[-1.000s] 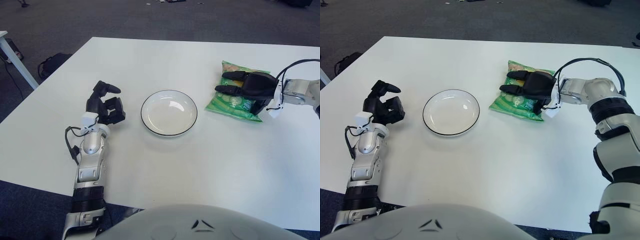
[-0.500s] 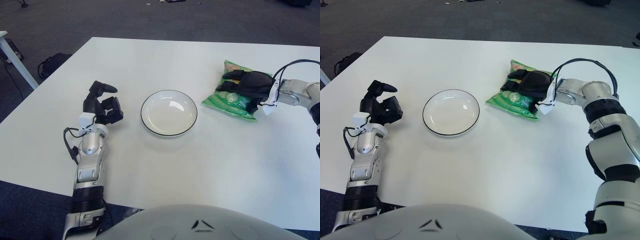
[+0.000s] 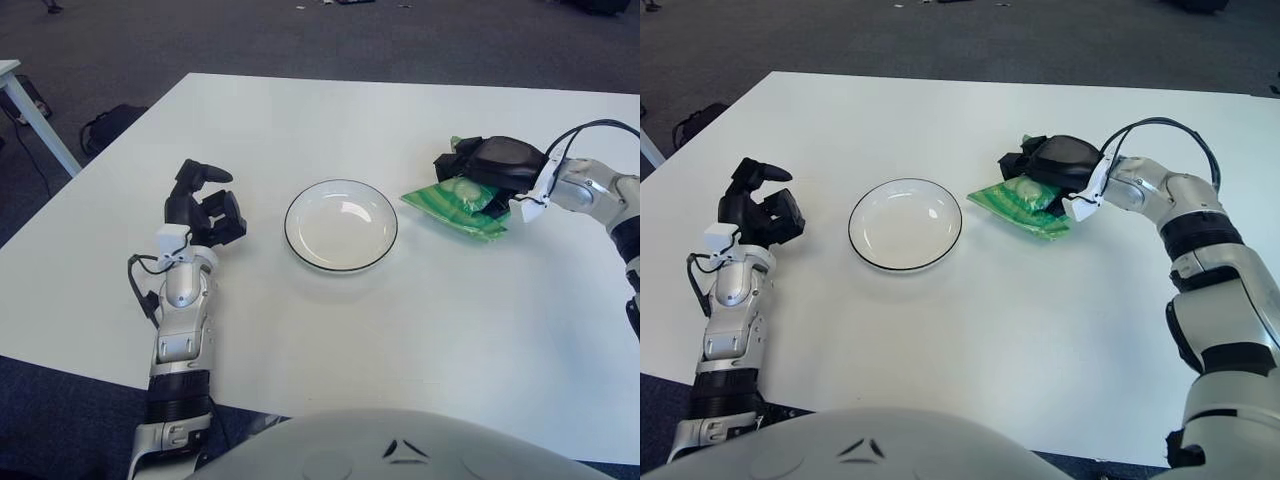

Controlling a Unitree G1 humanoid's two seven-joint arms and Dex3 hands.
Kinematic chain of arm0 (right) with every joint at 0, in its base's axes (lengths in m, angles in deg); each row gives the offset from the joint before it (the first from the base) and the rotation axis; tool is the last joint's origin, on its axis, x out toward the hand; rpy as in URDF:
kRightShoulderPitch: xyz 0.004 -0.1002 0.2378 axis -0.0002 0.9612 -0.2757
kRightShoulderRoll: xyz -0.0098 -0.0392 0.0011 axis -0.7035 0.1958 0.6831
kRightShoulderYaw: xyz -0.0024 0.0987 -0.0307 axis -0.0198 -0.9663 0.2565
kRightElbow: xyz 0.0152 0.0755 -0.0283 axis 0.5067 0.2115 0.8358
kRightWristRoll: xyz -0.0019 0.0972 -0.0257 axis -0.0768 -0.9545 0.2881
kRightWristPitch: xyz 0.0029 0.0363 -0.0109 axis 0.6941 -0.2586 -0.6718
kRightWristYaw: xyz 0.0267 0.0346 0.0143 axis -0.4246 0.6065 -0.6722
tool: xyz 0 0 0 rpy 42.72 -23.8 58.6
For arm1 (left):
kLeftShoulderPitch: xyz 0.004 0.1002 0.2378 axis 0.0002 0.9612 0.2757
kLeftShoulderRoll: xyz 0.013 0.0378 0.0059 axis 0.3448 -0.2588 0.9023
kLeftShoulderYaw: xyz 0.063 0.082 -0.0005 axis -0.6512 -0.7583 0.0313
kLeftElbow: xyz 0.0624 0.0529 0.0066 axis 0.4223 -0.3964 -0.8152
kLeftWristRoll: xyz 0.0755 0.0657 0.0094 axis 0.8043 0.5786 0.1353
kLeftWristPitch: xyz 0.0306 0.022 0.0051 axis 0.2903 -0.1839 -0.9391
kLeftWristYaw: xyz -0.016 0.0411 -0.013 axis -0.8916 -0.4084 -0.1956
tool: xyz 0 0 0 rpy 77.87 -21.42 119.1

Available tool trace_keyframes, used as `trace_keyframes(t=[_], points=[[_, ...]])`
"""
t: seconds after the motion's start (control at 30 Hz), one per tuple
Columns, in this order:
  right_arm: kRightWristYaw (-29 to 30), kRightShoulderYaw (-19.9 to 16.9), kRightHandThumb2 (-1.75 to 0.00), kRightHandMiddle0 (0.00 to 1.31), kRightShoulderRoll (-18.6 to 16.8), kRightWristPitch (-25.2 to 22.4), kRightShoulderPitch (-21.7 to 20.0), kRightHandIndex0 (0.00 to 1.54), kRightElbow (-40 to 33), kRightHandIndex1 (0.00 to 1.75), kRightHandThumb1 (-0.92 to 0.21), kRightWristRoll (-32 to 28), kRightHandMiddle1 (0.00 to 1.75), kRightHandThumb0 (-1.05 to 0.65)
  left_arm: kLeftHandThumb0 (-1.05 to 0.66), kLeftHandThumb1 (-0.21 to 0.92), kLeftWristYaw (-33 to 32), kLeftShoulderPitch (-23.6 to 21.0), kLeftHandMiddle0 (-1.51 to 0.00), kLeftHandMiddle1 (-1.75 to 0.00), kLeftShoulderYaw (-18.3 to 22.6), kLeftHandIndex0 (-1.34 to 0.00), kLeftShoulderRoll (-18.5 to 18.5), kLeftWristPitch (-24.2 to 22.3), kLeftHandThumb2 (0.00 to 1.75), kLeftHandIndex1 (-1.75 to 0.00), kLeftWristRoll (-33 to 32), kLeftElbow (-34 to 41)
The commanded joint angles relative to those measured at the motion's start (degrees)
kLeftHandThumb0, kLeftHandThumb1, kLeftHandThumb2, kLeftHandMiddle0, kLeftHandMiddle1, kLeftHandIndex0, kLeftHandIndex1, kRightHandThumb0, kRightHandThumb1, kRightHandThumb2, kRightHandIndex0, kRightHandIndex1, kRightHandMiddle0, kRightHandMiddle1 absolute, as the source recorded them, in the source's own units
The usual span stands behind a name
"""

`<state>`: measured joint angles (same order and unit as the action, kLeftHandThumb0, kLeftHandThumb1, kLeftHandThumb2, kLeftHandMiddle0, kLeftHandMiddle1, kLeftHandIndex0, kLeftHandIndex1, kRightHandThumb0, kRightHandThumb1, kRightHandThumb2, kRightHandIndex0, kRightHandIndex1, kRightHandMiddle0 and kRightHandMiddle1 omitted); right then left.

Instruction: Put the snack into the plate.

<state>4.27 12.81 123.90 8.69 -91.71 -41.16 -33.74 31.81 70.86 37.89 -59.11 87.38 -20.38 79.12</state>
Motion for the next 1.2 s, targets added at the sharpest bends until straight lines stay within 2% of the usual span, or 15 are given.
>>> trace_keyframes(t=[0.0,0.23,0.63,1.17], points=[[-2.75,-0.53,-1.47,0.57,-0.23,-0.33,2.36,0.84,0.54,1.5,-0.11,-1.46,1.75,0.0,-0.44,0.42,0.35,4.14,-1.2,-1.75,-0.8,-0.53,-2.94,0.54,1.19,-1.75,-0.7,-3.34],[-4.36,-3.04,-1.5,0.55,0.35,-1.0,3.53,0.83,-1.32,1.56,-0.11,-4.16,1.75,0.0,-0.44,0.42,0.03,3.99,-1.2,-1.75,-0.75,-0.53,-3.06,0.56,1.18,-1.75,-0.48,-3.43],[-4.54,-9.34,-1.53,0.55,1.07,-6.01,5.04,0.83,-7.45,1.61,-0.1,-6.38,1.75,0.0,-0.45,0.41,-1.01,3.66,-1.2,-1.75,-0.86,-0.53,-3.11,0.99,1.2,-1.75,1.02,-3.99],[-11.47,-16.08,-1.5,0.52,-4.07,-14.39,1.53,0.78,-12.89,1.64,-0.14,-18.02,1.75,0.0,-0.45,0.4,0.03,3.01,-1.21,-1.75,-1.05,-0.54,-2.99,1.19,1.21,-1.75,-0.03,-5.2]])
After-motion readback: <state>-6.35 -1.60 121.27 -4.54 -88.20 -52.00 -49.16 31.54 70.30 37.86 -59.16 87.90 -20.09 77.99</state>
